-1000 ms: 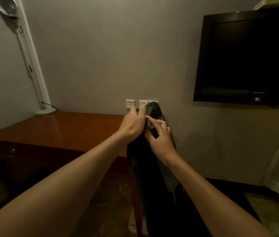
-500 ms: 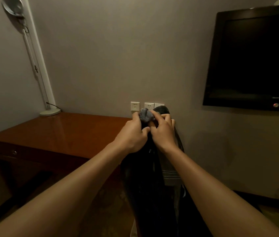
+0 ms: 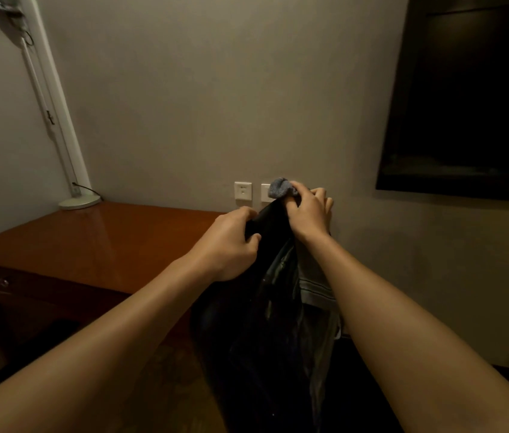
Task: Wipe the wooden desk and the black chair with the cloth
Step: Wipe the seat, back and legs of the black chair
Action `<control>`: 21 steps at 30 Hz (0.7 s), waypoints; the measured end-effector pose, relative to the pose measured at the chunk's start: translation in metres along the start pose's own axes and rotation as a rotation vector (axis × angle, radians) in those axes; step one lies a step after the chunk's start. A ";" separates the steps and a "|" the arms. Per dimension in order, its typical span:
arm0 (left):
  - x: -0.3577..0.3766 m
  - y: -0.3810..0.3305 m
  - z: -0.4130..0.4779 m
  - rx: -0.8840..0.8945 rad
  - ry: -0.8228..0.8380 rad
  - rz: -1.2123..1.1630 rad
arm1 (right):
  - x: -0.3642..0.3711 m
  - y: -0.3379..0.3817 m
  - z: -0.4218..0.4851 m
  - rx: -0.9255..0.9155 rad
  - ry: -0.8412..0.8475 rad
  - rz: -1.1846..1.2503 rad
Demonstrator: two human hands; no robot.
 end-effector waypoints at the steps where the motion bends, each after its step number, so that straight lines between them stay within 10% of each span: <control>1: 0.000 0.000 0.002 0.007 0.005 0.005 | 0.000 -0.006 0.006 0.008 0.001 -0.011; 21: 0.007 0.010 0.031 0.037 0.029 0.012 | 0.017 -0.076 0.060 0.272 -0.026 0.141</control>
Point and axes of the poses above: each hand's wrist, its own z-axis towards the middle knuckle, its own x-axis out of the palm, y = z × x, the point moved 2 cm from there along z, towards the middle knuckle, and after that the axes turned 15 degrees about -x, right-handed, at the moved point
